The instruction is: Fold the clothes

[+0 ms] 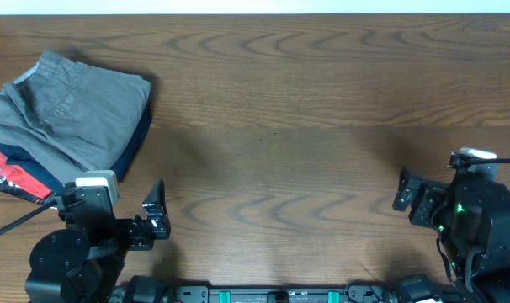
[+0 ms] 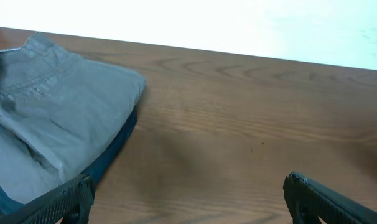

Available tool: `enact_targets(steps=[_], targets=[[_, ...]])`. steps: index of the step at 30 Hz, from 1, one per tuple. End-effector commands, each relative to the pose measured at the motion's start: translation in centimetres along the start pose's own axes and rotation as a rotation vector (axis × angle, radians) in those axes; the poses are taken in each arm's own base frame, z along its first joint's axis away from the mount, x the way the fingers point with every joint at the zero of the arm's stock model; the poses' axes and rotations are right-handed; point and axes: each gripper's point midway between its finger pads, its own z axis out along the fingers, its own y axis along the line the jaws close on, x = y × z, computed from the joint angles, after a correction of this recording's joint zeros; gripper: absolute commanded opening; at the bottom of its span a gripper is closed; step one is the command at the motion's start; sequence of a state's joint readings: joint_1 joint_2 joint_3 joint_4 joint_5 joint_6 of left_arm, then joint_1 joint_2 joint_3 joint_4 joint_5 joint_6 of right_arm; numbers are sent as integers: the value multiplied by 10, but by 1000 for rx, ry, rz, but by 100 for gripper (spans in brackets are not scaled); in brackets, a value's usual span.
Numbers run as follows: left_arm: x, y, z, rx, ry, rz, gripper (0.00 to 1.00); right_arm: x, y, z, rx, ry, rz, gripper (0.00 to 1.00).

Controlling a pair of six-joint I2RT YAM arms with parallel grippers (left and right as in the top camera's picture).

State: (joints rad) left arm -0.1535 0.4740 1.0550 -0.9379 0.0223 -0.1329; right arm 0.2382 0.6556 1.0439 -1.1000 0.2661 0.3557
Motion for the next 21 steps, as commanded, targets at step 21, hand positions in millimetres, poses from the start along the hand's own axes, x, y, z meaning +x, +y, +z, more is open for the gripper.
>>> enact_targets(steps=[21], targets=[[1, 1, 1, -5, 2, 11, 98, 10, -18, -8, 52, -1, 34, 99]])
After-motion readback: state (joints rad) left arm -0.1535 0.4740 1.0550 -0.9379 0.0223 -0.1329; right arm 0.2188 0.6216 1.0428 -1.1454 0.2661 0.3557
